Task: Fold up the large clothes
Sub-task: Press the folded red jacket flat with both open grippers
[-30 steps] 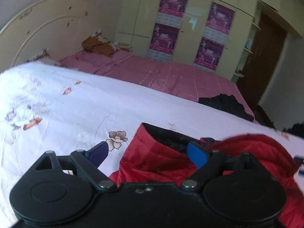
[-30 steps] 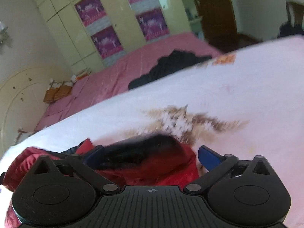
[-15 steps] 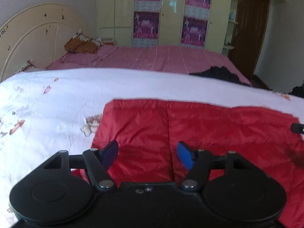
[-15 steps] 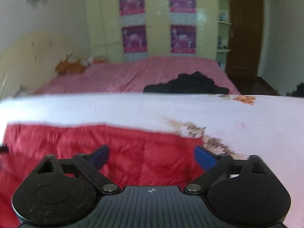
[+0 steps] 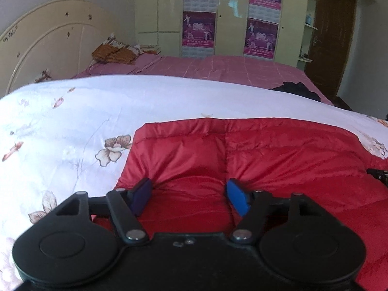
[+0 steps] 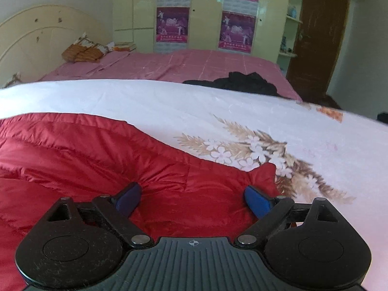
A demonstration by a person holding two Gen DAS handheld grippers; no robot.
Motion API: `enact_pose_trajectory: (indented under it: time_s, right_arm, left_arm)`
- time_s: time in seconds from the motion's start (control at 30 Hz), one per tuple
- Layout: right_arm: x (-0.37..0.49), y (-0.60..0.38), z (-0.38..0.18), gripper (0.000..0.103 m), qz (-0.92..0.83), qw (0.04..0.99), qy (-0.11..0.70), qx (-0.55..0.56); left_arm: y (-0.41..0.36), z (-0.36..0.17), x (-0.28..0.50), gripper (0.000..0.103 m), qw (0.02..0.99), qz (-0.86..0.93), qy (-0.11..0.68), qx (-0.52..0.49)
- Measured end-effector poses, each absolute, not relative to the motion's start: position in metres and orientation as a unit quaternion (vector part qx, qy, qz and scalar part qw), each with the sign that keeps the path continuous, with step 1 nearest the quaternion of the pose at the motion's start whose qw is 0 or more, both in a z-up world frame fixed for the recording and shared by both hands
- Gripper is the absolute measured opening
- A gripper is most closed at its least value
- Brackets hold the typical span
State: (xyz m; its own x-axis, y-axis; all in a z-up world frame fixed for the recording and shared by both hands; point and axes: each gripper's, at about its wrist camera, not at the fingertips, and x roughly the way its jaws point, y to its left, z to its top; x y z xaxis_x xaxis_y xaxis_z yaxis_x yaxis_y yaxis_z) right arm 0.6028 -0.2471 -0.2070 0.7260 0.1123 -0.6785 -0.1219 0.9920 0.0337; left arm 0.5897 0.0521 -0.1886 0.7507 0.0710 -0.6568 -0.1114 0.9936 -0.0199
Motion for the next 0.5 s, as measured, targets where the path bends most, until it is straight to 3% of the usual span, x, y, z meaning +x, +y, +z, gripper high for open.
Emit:
enact_pose_trajectory:
  time_s: [0.5]
  right_arm:
    - [0.556,-0.249,-0.145,0.092,0.094,0.938,0.334,0.01]
  left_arm:
    - [0.051,-0.144,0.56,0.075,0.934,0.037,0.352,-0.038]
